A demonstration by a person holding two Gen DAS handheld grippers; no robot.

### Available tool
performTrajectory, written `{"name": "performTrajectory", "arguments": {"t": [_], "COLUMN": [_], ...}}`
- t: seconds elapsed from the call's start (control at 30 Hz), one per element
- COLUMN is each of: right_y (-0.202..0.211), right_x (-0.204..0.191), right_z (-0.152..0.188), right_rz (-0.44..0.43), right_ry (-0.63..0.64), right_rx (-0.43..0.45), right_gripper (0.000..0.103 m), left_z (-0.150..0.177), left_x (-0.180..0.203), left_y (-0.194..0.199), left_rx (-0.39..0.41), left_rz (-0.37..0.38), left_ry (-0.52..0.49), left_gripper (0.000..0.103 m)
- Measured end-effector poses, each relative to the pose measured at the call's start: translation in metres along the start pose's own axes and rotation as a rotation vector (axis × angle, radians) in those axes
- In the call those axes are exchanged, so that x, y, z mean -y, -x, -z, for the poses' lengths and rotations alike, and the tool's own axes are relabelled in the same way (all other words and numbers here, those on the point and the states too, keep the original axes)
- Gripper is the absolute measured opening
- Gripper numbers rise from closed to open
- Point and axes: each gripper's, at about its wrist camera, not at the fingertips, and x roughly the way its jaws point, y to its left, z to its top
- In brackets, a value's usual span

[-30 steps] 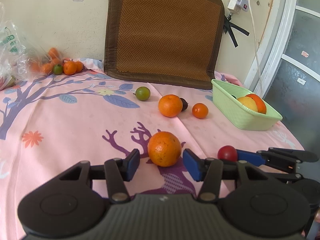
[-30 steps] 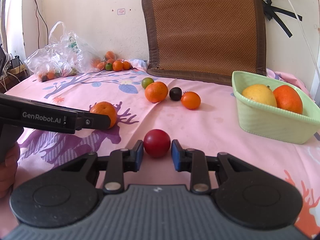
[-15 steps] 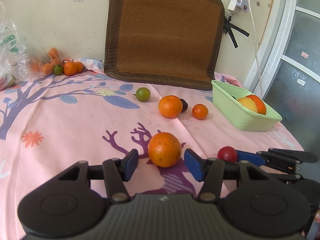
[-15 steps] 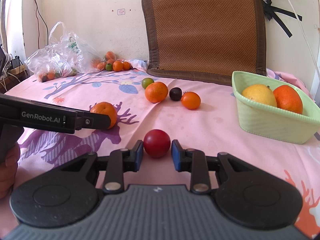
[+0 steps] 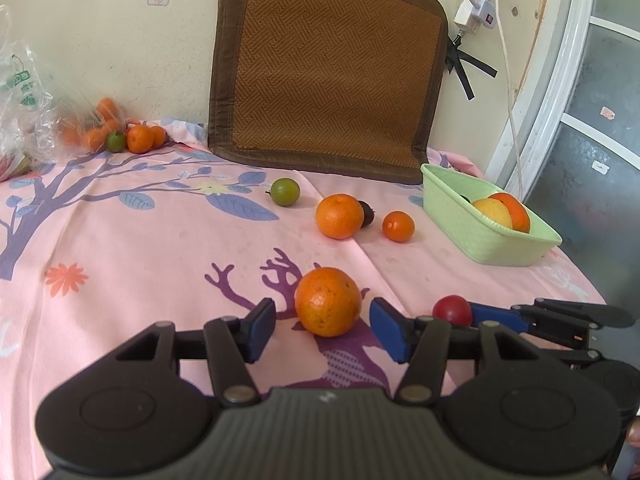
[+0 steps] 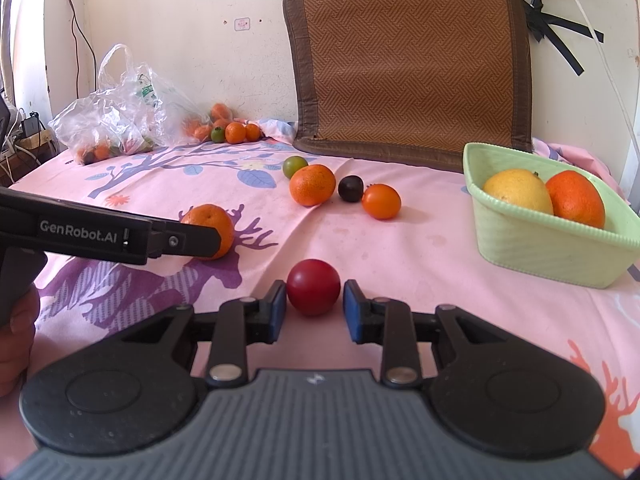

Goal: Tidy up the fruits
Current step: 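Hold the tangerine in the left tool while the right tool holds the red tomato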

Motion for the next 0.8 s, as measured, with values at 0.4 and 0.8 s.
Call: {"name": "performTrajectory", "arguments": {"t": [0.4, 0.8], "right_y": [0.005, 0.003], "right_x": [-0.004, -0.003], "right_z": [0.000, 0.001], "right_rz": [0.013, -0.005], "right_ry": [0.024, 0.017], "right_rx": [0.022, 0.009], "right_gripper": [0.045, 0.045], "left_z": [-0.001, -0.005], "left_x": [0.003, 0.013], "left_y": [0.002, -0.014], "left_rx": [0.016, -0.022], "left_rz": [0.008, -0.026], "left_ry": [-0.014, -0.034], "left_gripper": [0.059, 0.043]}}
